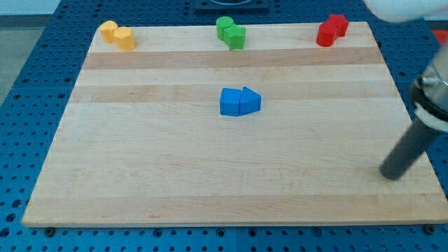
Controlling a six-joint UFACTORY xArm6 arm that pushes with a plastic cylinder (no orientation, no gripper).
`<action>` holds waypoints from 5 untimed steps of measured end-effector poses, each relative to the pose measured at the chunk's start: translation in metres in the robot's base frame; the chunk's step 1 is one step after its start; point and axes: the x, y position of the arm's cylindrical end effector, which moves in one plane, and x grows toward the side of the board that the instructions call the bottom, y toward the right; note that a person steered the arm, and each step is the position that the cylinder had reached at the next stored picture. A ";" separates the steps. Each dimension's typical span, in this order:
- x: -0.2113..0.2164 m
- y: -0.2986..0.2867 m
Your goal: Place the green circle to the top of blue triangle
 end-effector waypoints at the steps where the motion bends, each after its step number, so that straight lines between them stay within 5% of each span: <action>1: -0.037 -0.006; 5: -0.236 -0.102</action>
